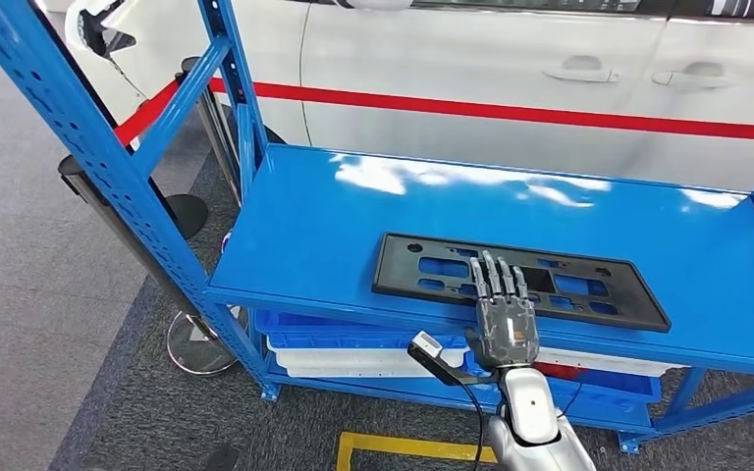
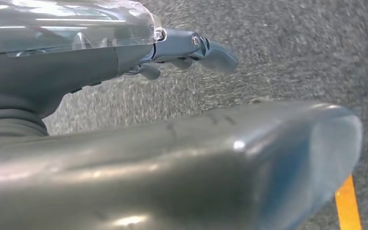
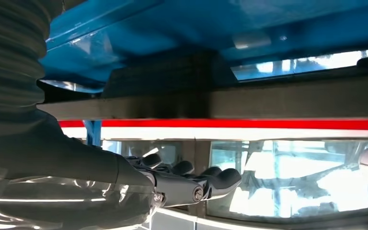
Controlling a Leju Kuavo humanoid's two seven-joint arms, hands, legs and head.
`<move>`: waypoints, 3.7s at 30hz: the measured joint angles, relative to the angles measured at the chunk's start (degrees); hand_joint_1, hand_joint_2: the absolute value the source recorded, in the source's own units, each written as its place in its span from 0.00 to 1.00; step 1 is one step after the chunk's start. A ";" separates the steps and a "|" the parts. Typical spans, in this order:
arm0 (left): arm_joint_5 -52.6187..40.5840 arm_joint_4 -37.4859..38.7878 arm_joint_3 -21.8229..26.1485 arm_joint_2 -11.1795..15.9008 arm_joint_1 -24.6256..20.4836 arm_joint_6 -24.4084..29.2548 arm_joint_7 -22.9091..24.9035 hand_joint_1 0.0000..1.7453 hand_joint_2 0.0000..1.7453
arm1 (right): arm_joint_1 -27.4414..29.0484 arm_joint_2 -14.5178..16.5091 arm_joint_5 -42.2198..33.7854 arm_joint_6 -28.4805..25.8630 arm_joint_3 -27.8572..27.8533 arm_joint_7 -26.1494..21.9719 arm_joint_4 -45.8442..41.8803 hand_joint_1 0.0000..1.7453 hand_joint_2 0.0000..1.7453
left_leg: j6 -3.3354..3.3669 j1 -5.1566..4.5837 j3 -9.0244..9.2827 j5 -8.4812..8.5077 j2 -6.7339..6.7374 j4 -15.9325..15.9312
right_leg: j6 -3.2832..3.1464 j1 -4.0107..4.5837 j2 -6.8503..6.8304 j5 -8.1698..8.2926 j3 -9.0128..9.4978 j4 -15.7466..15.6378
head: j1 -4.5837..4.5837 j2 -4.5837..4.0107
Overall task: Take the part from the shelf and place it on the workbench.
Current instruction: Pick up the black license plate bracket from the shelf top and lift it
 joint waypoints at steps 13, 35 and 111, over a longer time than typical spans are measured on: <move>-0.91 0.02 -0.49 -0.04 -0.15 -0.77 -0.36 0.00 0.00 | 3.39 0.31 -9.22 0.03 -1.61 -11.20 -3.77 0.00 1.00 | -3.30 0.46 -0.38 -6.00 0.01 7.76 | -3.05 -0.28 -0.48 9.61 4.73 -15.14 | -0.05 0.00; -0.66 0.02 -0.39 -0.15 0.16 -1.47 -0.96 0.00 0.00 | 0.70 -0.68 -22.56 1.18 -0.16 -14.04 -9.06 0.00 1.00 | -1.09 0.32 2.20 -2.43 -0.23 0.60 | -0.68 -0.28 -0.31 9.20 0.54 -8.36 | -0.03 -0.01; 3.49 0.02 9.00 -0.62 0.30 1.64 -3.45 0.00 1.00 | 12.43 -6.84 -92.76 22.45 -6.29 -40.32 -57.04 1.00 1.00 | -2.97 -0.11 -4.75 -2.52 -0.37 9.73 | -3.08 0.06 -0.27 7.41 6.78 -14.97 | -0.05 0.00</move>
